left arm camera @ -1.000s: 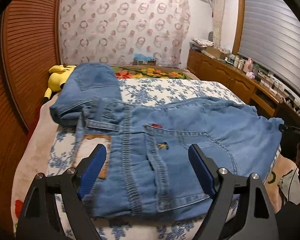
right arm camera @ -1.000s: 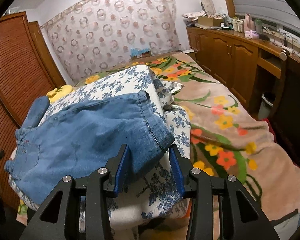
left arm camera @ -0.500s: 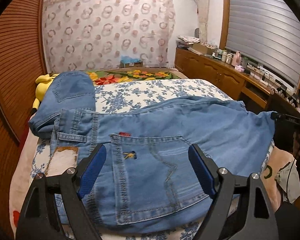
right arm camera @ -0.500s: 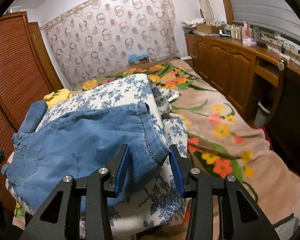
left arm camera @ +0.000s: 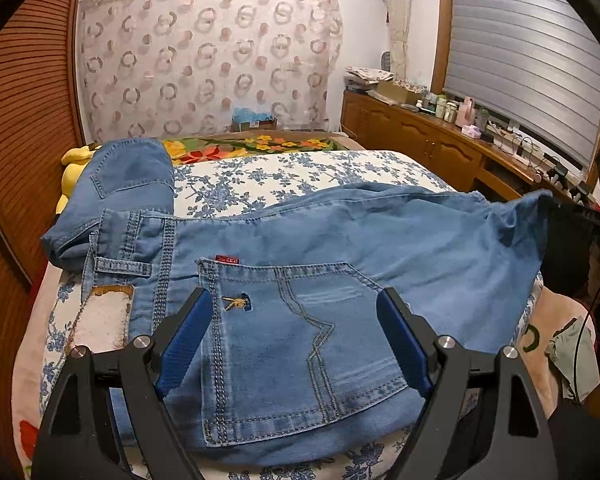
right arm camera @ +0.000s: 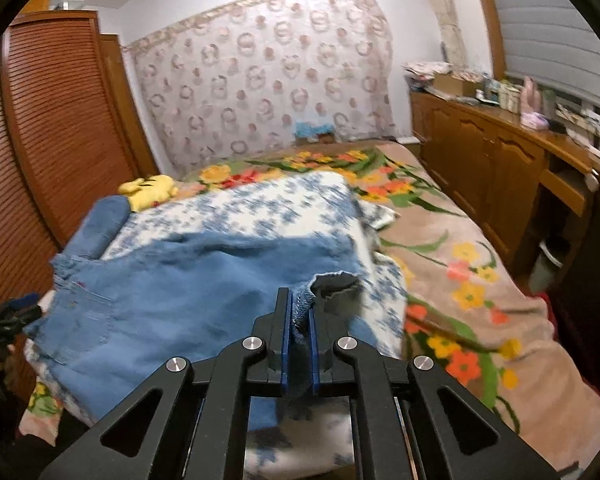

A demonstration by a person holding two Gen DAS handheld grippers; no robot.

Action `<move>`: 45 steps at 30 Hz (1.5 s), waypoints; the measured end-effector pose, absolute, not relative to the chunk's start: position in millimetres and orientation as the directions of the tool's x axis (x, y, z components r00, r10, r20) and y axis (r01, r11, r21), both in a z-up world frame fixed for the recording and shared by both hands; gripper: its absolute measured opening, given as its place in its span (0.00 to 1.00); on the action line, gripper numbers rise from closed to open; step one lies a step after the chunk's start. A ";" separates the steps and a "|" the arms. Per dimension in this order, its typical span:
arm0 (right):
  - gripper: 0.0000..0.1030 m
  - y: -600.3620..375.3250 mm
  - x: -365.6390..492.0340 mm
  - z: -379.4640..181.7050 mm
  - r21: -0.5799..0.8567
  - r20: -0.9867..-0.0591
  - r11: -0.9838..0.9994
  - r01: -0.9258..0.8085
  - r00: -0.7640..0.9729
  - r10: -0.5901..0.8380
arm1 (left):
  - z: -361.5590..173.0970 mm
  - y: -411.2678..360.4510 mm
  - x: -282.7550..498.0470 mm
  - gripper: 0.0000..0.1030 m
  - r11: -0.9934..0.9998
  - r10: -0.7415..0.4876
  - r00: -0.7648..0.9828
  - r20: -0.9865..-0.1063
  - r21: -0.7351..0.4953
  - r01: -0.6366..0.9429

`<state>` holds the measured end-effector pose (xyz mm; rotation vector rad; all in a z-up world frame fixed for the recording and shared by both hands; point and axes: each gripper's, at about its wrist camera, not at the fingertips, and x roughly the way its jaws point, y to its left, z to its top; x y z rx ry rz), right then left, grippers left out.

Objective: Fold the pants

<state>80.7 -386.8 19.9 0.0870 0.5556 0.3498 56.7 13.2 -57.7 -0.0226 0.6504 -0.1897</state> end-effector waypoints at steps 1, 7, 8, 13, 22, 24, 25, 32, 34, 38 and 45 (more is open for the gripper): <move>0.06 -381.8 80.8 23.3 0.189 -0.492 0.924 -0.331 0.783 0.381 | -58.4 12.9 56.5 0.82 0.983 -0.182 0.779 -0.601 -0.081 0.168; 0.06 -340.4 83.8 52.2 0.173 -0.446 0.863 -0.475 0.743 0.498 | -59.7 16.1 55.1 0.82 0.984 -0.174 0.779 -0.602 -0.085 0.155; 0.06 -332.4 84.9 56.0 0.164 -0.442 0.853 -0.495 0.736 0.512 | -59.5 17.0 54.1 0.82 0.985 -0.172 0.780 -0.601 -0.084 0.152; 0.06 -287.8 93.8 71.8 0.129 -0.429 0.794 -0.594 0.689 0.585 | -57.0 27.7 48.8 0.82 0.988 -0.155 0.789 -0.594 -0.089 0.127; 0.06 -200.0 106.4 67.0 0.117 -0.450 0.624 -0.772 0.519 0.727 | -59.3 57.7 39.6 0.82 0.992 -0.120 0.793 -0.597 -0.106 0.070; 0.06 -185.3 114.1 57.1 0.116 -0.472 0.614 -0.781 0.500 0.726 | -61.9 63.3 36.7 0.82 0.992 -0.113 0.791 -0.601 -0.107 0.061; 0.06 -180.7 121.5 52.4 0.114 -0.483 0.613 -0.782 0.495 0.722 | -63.0 64.7 36.9 0.82 0.993 -0.112 0.790 -0.603 -0.107 0.058; 0.30 -165.2 163.7 34.3 0.096 -0.543 0.654 -0.750 0.511 0.666 | -70.9 67.5 38.9 0.82 0.992 -0.118 0.779 -0.616 -0.115 0.059; 0.37 -170.9 177.0 31.7 0.071 -0.540 0.685 -0.725 0.549 0.638 | -70.6 65.3 41.3 0.82 0.991 -0.123 0.777 -0.617 -0.113 0.067; 0.41 -185.7 203.2 24.6 0.016 -0.561 0.738 -0.674 0.606 0.565 | -68.7 56.6 53.6 0.82 0.989 -0.147 0.772 -0.618 -0.119 0.092; 0.41 -171.0 247.9 -3.6 -0.018 -0.640 0.747 -0.665 0.582 0.502 | -66.4 25.6 79.5 0.82 0.974 -0.227 0.755 -0.615 -0.145 0.174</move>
